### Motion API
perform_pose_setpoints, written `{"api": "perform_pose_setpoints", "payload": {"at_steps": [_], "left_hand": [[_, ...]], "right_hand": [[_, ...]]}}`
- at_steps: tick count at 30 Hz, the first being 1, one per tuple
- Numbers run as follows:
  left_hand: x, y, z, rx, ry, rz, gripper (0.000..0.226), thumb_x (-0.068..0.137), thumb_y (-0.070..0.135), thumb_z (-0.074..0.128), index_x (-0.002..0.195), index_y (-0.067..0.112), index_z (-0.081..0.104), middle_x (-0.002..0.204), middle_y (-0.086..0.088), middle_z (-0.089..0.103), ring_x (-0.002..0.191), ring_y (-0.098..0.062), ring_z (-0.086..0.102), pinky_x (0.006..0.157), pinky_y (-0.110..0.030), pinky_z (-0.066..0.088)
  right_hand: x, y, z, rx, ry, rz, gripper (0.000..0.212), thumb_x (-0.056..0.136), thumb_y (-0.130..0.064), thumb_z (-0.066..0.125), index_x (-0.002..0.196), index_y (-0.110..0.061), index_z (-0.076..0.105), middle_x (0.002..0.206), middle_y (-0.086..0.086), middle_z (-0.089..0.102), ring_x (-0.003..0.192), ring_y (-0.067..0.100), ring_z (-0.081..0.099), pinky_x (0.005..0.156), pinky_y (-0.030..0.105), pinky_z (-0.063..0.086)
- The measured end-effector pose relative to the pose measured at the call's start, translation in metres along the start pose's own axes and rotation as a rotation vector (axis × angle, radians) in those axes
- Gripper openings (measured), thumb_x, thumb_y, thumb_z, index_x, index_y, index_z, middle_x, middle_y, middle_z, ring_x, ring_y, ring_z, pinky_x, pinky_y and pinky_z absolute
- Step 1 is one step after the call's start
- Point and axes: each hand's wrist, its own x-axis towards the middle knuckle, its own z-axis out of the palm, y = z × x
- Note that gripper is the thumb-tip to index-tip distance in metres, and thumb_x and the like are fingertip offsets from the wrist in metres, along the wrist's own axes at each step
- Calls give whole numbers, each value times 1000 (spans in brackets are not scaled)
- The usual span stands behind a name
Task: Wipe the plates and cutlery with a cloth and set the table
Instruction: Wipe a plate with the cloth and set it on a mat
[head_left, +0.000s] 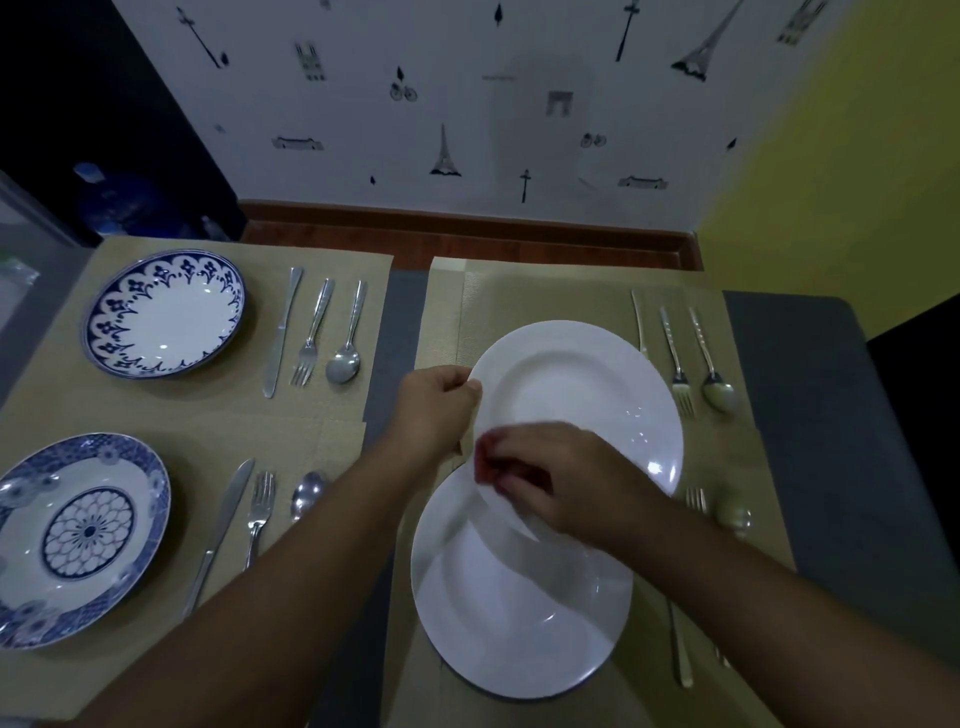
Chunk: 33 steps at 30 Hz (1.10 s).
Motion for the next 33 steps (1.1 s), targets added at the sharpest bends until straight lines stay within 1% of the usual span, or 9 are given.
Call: {"api": "perform_pose_setpoints", "payload": {"at_steps": [3, 6, 9, 15, 18, 22, 24, 27, 33], "left_hand": [[0, -1, -3, -50, -41, 25, 20, 99, 13, 57, 98, 11, 76, 85, -14, 75, 66, -19, 67, 57, -28, 53], [2, -2, -13, -108, -41, 49, 22, 100, 15, 54, 99, 14, 76, 96, -20, 75, 76, -25, 66, 68, -40, 52], [4, -2, -18, -139, 15, 59, 25, 101, 15, 53, 92, 21, 75, 89, -12, 75, 72, -22, 64, 68, -37, 51], [14, -6, -6, -48, 134, 78, 21, 101, 18, 54, 107, 17, 74, 84, 2, 74, 70, -16, 68, 56, -26, 52], [11, -9, 0, 2, 113, 68, 21, 99, 20, 55, 102, 22, 76, 87, 2, 75, 80, -20, 71, 66, -34, 58], [1, -13, -1, 9, 30, 88, 22, 99, 16, 54, 97, 21, 75, 84, -3, 76, 71, -18, 68, 60, -28, 50], [2, -12, -2, -75, 28, 82, 23, 100, 13, 53, 95, 17, 75, 81, -6, 75, 66, -18, 65, 57, -27, 50], [11, -8, -7, -147, 98, 48, 23, 99, 14, 54, 92, 21, 75, 83, -3, 75, 73, -21, 68, 65, -37, 57], [34, 1, -7, -149, 188, 20, 33, 96, 22, 55, 74, 37, 75, 80, 3, 76, 81, -25, 72, 76, -53, 60]], "right_hand": [[29, 3, -3, -87, 155, 6, 37, 87, -17, 66, 124, -20, 64, 111, 0, 71, 101, 18, 62, 94, 35, 51], [47, 13, -17, -267, 250, -8, 25, 86, -12, 67, 111, -12, 73, 112, 7, 72, 103, 25, 64, 102, 40, 47], [43, 27, -38, -334, 298, 81, 20, 82, -3, 67, 96, -13, 77, 102, 3, 73, 94, 24, 63, 93, 36, 51], [-2, 28, -13, -260, 113, 258, 24, 79, -9, 60, 82, -26, 75, 86, -11, 69, 81, 9, 61, 80, 28, 52], [-2, 9, 11, -180, 39, 171, 22, 80, -12, 58, 83, -26, 75, 89, -9, 71, 82, 12, 60, 82, 29, 52], [33, 12, -2, -230, 120, 42, 20, 85, -13, 59, 89, -21, 77, 96, -3, 74, 88, 16, 63, 88, 25, 43], [47, 30, -20, -262, 213, 99, 20, 85, -12, 60, 87, -22, 77, 95, -4, 73, 90, 17, 62, 89, 28, 45], [47, 44, -40, -267, 270, 291, 24, 86, -10, 59, 83, -28, 75, 91, -10, 70, 87, 13, 59, 84, 33, 52], [32, 27, -35, -92, -2, 392, 32, 77, -7, 58, 82, -29, 80, 81, -13, 74, 74, 2, 64, 73, 19, 51]]}}
